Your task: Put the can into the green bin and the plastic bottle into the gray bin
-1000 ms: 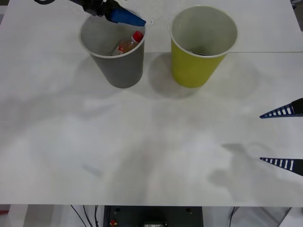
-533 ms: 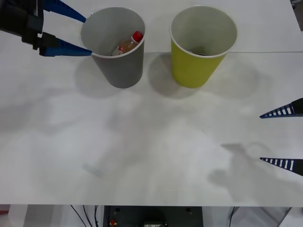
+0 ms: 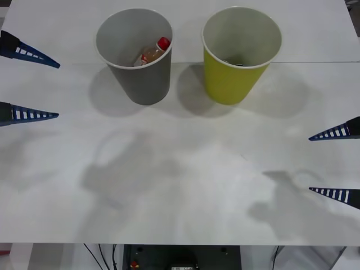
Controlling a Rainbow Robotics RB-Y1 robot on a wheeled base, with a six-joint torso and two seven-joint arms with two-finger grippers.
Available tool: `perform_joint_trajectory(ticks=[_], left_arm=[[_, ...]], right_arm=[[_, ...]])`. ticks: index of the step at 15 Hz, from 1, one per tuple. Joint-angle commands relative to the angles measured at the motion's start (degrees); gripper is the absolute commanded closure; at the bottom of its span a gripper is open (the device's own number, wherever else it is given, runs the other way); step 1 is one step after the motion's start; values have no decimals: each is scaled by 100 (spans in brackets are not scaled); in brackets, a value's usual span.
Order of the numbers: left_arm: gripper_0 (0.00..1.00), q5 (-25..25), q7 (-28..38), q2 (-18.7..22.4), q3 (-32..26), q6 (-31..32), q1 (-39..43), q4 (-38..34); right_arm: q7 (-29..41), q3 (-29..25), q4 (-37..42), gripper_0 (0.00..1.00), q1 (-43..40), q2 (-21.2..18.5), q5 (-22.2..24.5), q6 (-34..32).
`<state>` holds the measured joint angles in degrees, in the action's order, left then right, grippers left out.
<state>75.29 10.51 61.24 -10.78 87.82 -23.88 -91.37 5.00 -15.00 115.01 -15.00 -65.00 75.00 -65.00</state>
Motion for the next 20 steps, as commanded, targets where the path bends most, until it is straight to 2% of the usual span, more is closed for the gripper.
perform_joint_trajectory(ticks=[1,4,10,15,20], left_arm=[[0,30,-620,-69,-354,25,595,-162],[0,30,-1139,-218,-688,139,1237,-356],[0,109,-1411,-666,-1374,218,2291,-953],[0,188,-1508,-675,-1400,218,2669,-1032],[0,346,-1596,-693,-1268,218,2713,-1041]], right_arm=[[0,0,-1,0,0,0,0,0],[0,0,-1,0,0,0,0,0],[0,0,-1,0,0,0,0,0],[0,0,-1,0,0,0,0,0],[0,0,-1,0,0,0,0,0]])
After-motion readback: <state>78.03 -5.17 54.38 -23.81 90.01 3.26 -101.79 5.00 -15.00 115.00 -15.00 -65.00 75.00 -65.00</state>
